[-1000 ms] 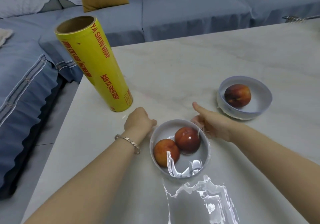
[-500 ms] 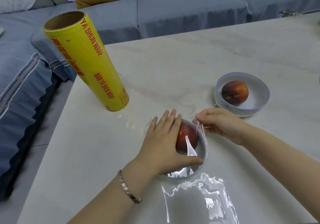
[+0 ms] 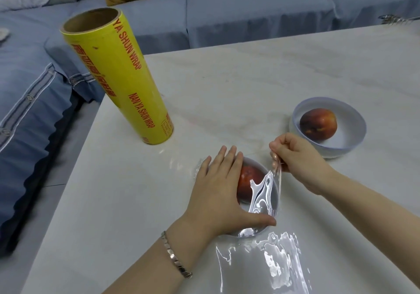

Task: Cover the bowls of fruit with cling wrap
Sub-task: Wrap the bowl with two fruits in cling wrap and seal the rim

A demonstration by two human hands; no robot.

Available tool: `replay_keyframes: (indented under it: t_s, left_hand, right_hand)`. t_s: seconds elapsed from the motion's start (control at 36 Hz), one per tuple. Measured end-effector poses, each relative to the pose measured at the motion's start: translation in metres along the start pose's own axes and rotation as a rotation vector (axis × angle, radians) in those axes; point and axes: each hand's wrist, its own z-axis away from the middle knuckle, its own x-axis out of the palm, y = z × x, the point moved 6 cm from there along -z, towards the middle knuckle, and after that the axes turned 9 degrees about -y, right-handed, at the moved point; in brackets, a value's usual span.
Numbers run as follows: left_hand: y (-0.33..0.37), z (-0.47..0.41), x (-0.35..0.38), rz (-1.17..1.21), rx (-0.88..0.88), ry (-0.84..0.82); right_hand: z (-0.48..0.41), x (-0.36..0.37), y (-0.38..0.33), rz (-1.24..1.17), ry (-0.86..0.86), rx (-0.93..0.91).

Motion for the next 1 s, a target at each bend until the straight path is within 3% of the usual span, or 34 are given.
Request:
replay_keyframes:
  t_s: [0.11, 0.22, 0.33, 0.44, 0.58, 0.69, 0.89, 1.0]
  left_hand:
    - [0.000, 0.000, 0.000, -0.011, 0.013, 0.017]
    - [0.001, 0.000, -0.001, -0.005, 0.022, 0.029]
    - [-0.001, 0.000, -0.001, 0.013, 0.020, 0.048]
    - [-0.002, 0.000, -0.001, 0.012, -0.005, 0.061]
    - [-0.001, 0.002, -0.003, 0.028, -0.069, 0.098]
    - [0.002, 0.004, -0.004, 0.071, -0.179, 0.175]
    - [0.011, 0.005, -0.001, 0.182, -0.407, 0.218]
    - [0.011, 0.001, -0.001, 0.150, -0.316, 0.095]
  right_hand:
    - [-0.005, 0.002, 0.008, 0.012, 0.087, 0.001]
    - [-0.009, 0.006, 0.030, -0.040, 0.117, 0.123]
    - [-0.010, 0.009, 0.052, 0.113, 0.148, 0.202]
    - [-0.001, 0.012, 0.056, 0.097, 0.072, 0.231]
    - [0.014, 0.006, 0.054, -0.332, 0.026, 0.358]
    - [0.028, 0.013, 0.043, -0.215, -0.161, 0.316]
    - [0.024, 0.007, 0.033, -0.197, -0.146, 0.287]
    - [0.019, 0.006, 0.032, -0.179, -0.188, 0.319]
